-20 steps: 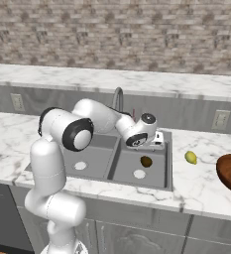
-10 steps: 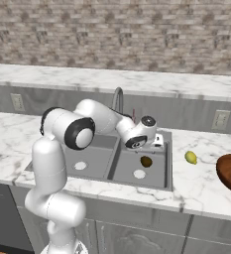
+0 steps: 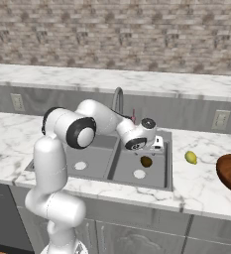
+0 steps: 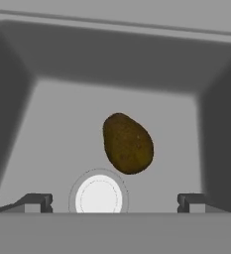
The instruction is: Remove the lemon and avocado from the sink. Then move the bowl and cup from the counter to the sink for washing.
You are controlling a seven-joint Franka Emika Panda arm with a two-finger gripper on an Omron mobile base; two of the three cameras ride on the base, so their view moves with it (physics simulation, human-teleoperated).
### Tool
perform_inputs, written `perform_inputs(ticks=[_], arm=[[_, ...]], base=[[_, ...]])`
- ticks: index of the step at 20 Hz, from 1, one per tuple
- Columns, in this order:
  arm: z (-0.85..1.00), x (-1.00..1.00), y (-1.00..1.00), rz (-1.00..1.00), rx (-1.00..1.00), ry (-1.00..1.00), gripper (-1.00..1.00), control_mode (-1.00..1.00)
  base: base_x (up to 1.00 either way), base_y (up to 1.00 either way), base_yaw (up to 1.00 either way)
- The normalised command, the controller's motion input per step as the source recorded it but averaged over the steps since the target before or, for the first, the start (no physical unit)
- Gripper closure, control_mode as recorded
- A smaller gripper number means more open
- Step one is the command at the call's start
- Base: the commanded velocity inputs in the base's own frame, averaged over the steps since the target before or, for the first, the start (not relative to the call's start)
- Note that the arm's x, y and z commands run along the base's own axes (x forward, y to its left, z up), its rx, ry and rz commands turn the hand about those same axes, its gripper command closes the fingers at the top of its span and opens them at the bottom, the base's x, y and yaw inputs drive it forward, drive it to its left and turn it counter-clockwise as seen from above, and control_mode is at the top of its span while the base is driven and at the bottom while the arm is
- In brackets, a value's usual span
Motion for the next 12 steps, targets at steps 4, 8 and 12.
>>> perform_inputs(ticks=[4, 8, 12], arm=[[-0.11, 0.0, 0.06, 0.0, 0.0, 0.0, -1.0, -1.0], [-0.13, 0.01, 0.04, 0.0, 0.0, 0.0, -1.0, -1.0], [-0.16, 0.04, 0.04, 0.0, 0.0, 0.0, -1.0, -1.0]], base=[[0.0, 0.0, 0.0], [0.0, 0.0, 0.0], [0.0, 0.0, 0.0]])
